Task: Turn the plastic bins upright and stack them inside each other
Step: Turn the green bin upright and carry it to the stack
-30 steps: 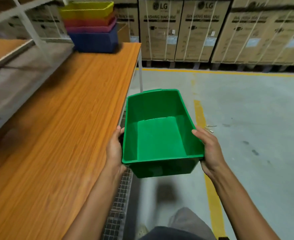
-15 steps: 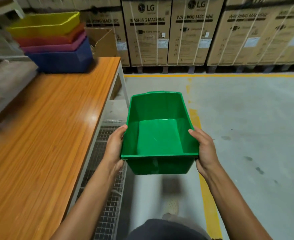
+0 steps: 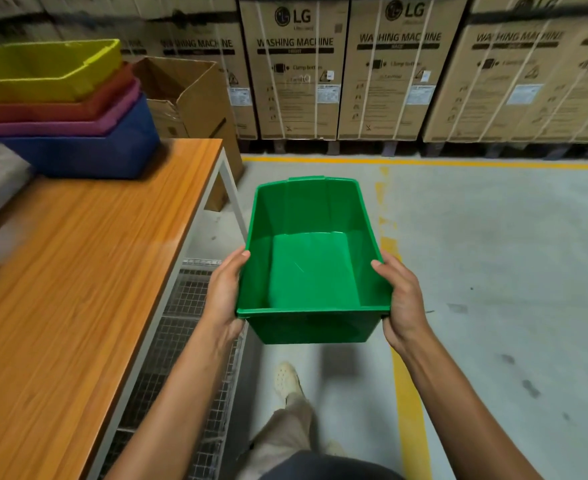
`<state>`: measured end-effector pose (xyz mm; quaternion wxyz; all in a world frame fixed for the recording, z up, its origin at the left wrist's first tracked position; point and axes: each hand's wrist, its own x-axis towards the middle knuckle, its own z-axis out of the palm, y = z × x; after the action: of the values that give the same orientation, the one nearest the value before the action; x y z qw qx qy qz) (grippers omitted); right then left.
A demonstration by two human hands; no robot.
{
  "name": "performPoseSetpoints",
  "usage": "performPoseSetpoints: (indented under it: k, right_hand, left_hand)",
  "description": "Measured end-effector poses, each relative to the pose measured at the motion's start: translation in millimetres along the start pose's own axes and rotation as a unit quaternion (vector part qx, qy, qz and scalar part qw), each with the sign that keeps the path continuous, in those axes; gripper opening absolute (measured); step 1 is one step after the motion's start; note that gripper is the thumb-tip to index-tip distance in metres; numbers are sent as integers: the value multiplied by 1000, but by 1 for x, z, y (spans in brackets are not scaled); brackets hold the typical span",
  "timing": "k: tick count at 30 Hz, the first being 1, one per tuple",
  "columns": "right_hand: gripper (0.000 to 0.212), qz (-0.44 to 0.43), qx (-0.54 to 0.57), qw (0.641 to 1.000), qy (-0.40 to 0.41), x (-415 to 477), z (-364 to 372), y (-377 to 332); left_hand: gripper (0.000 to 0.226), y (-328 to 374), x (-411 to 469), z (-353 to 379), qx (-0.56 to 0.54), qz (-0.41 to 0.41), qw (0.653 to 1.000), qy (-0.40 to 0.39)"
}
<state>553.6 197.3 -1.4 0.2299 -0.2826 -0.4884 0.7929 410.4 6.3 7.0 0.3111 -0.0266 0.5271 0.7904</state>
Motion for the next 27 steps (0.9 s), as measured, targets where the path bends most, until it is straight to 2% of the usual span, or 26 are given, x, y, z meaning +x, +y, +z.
performPoseSetpoints:
  k: [5, 10, 17, 22, 27]
  right_hand:
    - [37, -6, -7, 1000, -10, 78, 19, -10]
    - [37, -30, -14, 999, -28, 179, 65, -36]
    - [42, -107, 11, 991, -76, 297, 154, -90]
    - [57, -121, 42, 984, -126, 363, 214, -117]
    - [46, -113, 60, 964, -232, 419, 280, -140]
  left_hand:
    - [45, 20, 76, 9, -16, 7, 999, 34]
    - [40, 69, 166, 26, -42, 49, 997, 33]
    - [39, 172, 264, 43, -30, 164, 984, 56]
    - [38, 239, 300, 46, -33, 250, 964, 82]
    - [42, 288, 323, 38, -48, 329, 933, 140]
